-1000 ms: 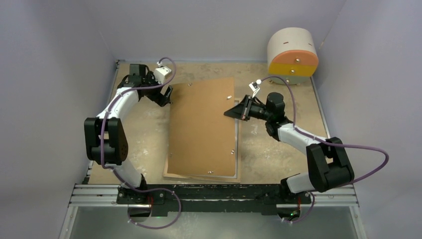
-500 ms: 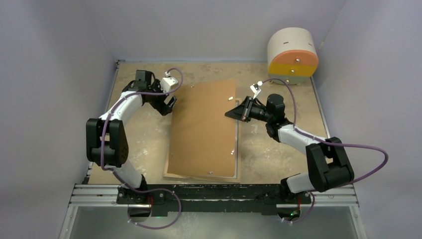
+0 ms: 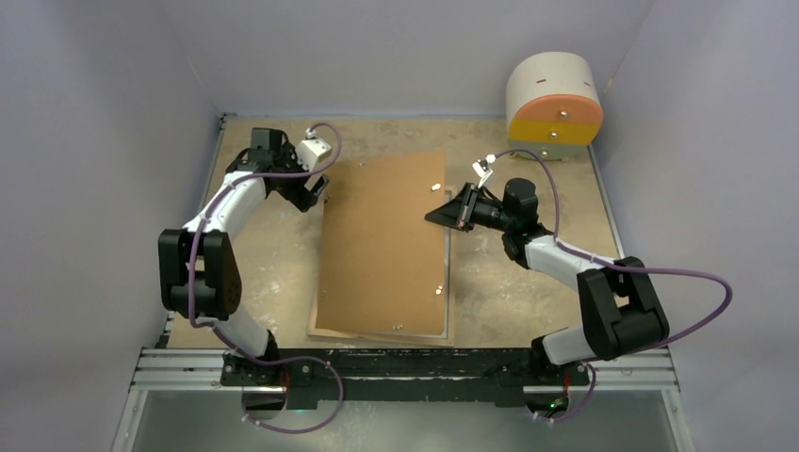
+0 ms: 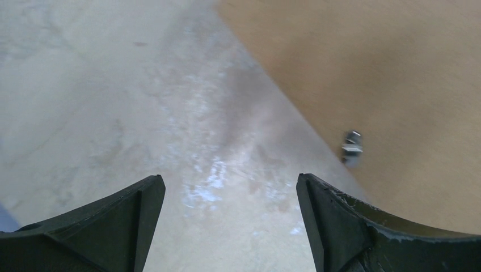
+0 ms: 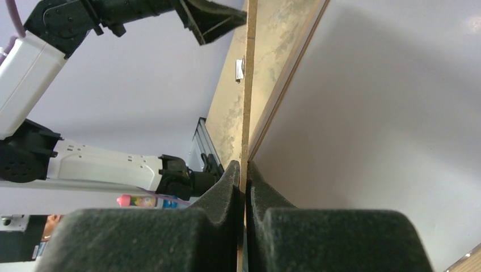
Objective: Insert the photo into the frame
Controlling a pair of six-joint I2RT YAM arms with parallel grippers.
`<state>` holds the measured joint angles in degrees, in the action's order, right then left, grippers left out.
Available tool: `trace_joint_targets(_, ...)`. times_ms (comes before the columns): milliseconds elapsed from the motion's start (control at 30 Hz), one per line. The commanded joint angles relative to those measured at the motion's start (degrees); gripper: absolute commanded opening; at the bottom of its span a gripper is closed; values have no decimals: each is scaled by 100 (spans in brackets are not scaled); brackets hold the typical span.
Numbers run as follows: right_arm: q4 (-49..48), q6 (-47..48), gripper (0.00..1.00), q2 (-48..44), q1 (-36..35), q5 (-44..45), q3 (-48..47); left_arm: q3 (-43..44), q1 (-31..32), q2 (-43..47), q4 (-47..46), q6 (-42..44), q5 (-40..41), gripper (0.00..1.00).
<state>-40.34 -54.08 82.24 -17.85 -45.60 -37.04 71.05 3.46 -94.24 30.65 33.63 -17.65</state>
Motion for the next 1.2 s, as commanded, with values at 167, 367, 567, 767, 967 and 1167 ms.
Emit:
trace_joint_targets(167, -499, -20, 0, 60, -79, -247, 3, 287, -42, -248, -823, -717, 167, 92)
trace_joint_targets(367, -477, -14, 0, 108, -70, -269, 35, -44, 225, -121, -673, -509, -554, 92)
trace_joint_targets(567, -418, -56, 0, 79, 2, -100, 114, -176, 260, -49, -184, -15, -786, 92)
trace_joint_targets(767, 88, 96, 0, 2, 124, 164, 217, -520, 169, 231, -26, 229, -635, 93)
trace_joint_targets(967, 456, 234, 0, -17, 238, 237, 393, -908, -107, 366, -91, 351, -580, 93)
trace_joint_targets(1167, 570, 249, 0, 133, 365, 178, 528, -1552, -135, 297, -405, 532, -406, 93)
